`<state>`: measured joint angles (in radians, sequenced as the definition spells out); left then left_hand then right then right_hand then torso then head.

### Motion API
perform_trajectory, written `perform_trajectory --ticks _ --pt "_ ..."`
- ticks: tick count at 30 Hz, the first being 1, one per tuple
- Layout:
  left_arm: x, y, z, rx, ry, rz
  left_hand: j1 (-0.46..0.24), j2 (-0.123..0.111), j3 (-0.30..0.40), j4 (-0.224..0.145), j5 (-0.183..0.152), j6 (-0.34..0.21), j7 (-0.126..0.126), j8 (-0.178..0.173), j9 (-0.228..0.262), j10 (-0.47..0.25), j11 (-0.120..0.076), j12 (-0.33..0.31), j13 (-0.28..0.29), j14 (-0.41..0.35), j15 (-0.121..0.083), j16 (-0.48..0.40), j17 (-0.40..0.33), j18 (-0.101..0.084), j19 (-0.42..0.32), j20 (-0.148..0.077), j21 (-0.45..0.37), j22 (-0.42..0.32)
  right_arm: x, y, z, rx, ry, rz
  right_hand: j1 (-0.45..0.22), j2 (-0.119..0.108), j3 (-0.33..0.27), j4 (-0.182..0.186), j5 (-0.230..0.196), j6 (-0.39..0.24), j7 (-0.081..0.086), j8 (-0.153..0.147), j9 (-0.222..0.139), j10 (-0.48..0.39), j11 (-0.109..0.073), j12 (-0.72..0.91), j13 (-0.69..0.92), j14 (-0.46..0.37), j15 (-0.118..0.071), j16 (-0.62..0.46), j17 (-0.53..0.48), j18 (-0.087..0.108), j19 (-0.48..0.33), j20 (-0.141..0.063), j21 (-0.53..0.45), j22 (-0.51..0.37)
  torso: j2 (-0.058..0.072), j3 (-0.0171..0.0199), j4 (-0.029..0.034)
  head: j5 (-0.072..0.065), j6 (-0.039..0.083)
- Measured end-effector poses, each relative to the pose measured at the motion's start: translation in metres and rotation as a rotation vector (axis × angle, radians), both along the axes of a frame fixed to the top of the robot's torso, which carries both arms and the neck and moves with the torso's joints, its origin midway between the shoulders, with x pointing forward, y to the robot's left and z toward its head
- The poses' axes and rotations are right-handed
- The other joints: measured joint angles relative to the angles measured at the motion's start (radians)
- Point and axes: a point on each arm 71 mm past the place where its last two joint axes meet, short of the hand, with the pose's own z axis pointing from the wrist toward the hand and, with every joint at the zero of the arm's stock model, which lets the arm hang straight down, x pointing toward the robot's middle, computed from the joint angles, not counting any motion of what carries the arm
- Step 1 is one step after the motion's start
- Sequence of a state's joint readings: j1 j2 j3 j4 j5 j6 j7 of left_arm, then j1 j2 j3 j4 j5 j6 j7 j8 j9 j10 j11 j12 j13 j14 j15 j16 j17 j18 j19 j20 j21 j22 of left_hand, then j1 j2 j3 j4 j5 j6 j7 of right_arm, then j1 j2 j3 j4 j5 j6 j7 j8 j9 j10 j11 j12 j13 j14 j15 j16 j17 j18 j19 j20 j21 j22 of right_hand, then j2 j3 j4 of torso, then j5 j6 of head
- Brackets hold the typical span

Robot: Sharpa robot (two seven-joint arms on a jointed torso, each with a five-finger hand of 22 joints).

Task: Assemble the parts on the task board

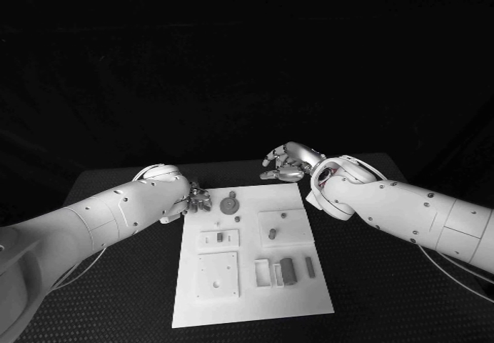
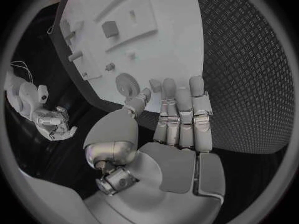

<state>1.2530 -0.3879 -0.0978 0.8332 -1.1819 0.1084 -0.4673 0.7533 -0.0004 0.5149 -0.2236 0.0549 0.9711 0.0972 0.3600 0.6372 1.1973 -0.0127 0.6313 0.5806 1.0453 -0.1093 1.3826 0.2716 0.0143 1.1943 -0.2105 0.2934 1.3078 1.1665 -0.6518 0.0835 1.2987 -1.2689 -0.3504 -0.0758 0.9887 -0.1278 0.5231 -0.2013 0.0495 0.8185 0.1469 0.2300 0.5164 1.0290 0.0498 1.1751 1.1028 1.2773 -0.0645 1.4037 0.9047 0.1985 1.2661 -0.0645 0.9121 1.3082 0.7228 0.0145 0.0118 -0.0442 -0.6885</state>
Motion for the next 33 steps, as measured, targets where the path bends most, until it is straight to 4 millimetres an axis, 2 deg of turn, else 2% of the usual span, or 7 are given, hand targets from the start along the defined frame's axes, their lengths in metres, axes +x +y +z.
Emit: perform_trajectory --ticks 7,10,14,20,26,33 --pt "-0.0002 -0.0004 -0.0002 -0.002 0.000 -0.002 0.007 -0.002 0.008 -0.008 0.000 0.002 -0.002 0.000 0.002 0.000 0.000 0.003 -0.001 0.003 -0.003 0.007 0.000 0.000 0.003 0.000 0.000 0.000 0.0000 0.0001 0.0000 0.000 0.000 0.000 0.000 0.000 0.000 0.000 0.000 0.000 0.000 0.000 0.000 0.000 0.000 0.000 0.000 0.000 0.000 0.000 0.000 0.000 -0.003 -0.003 0.000 0.000 0.000 -0.0001 0.0001 -0.001 -0.002" --pt "-0.0006 -0.0004 -0.0005 -0.004 0.001 -0.003 0.022 0.008 0.014 -0.014 0.000 0.005 -0.005 0.005 0.003 0.005 -0.005 0.007 -0.001 0.006 -0.005 0.008 0.000 0.000 0.007 -0.004 0.006 0.000 0.0000 0.0002 0.0000 0.000 0.000 0.000 0.000 0.000 0.000 0.000 0.000 0.000 0.000 0.000 0.000 0.000 0.000 0.000 0.000 0.000 0.000 0.000 0.000 0.000 -0.003 -0.003 0.000 0.000 0.000 0.0000 0.0001 -0.001 -0.002" --pt "-0.0010 -0.0003 -0.0009 -0.006 0.003 -0.003 0.044 0.009 0.024 -0.024 0.000 0.010 -0.008 0.011 0.007 0.009 -0.002 0.008 -0.002 0.007 -0.007 0.012 0.000 0.000 0.012 -0.002 0.009 0.000 0.0001 -0.0001 -0.0001 0.000 0.001 0.000 0.000 0.000 0.003 0.003 0.000 0.000 0.000 0.000 0.000 0.000 0.000 0.000 -0.001 0.000 0.000 0.000 0.000 0.000 -0.003 -0.003 0.000 0.000 0.000 0.0001 0.0001 -0.002 -0.003" --pt "-0.0010 0.0006 -0.0009 -0.009 0.005 -0.001 0.058 0.006 0.029 -0.030 0.000 0.013 -0.005 0.011 0.009 0.012 -0.005 0.011 -0.003 0.007 -0.007 0.015 0.000 0.000 0.012 -0.002 0.013 0.000 0.0002 0.0001 -0.0001 0.000 0.001 0.000 0.000 0.000 0.003 0.003 0.000 -0.002 -0.002 0.000 0.000 0.000 0.000 0.000 -0.001 0.000 0.000 0.000 0.000 0.000 -0.003 -0.002 0.000 0.000 0.000 0.0002 0.0003 -0.002 -0.003" --pt "-0.0010 0.0009 -0.0009 -0.015 0.006 0.002 0.106 -0.001 0.037 -0.052 0.000 0.015 -0.007 0.011 0.012 0.012 -0.005 0.016 -0.005 0.013 -0.008 0.015 -0.001 0.000 0.018 -0.007 0.020 0.000 0.0002 0.0001 -0.0002 0.000 0.001 -0.001 0.000 0.000 0.003 0.003 0.000 -0.002 -0.002 0.000 0.000 0.000 0.000 0.000 -0.001 0.000 0.000 0.000 0.000 0.000 -0.004 -0.001 0.000 0.000 0.000 0.0002 0.0004 -0.002 -0.003" --pt "-0.0008 0.0003 -0.0001 -0.029 0.002 0.007 0.207 0.000 0.049 -0.067 -0.010 0.027 -0.018 0.019 0.018 0.030 -0.016 0.027 -0.004 0.025 -0.018 0.027 -0.001 0.000 0.028 -0.011 0.035 0.000 0.0002 0.0003 -0.0002 0.000 0.001 0.000 0.000 0.000 0.003 0.003 0.000 -0.002 -0.002 0.000 0.000 0.000 0.000 0.000 -0.001 0.000 0.000 0.000 0.000 0.000 -0.005 -0.001 0.000 0.000 0.000 0.0001 0.0003 -0.001 -0.004"
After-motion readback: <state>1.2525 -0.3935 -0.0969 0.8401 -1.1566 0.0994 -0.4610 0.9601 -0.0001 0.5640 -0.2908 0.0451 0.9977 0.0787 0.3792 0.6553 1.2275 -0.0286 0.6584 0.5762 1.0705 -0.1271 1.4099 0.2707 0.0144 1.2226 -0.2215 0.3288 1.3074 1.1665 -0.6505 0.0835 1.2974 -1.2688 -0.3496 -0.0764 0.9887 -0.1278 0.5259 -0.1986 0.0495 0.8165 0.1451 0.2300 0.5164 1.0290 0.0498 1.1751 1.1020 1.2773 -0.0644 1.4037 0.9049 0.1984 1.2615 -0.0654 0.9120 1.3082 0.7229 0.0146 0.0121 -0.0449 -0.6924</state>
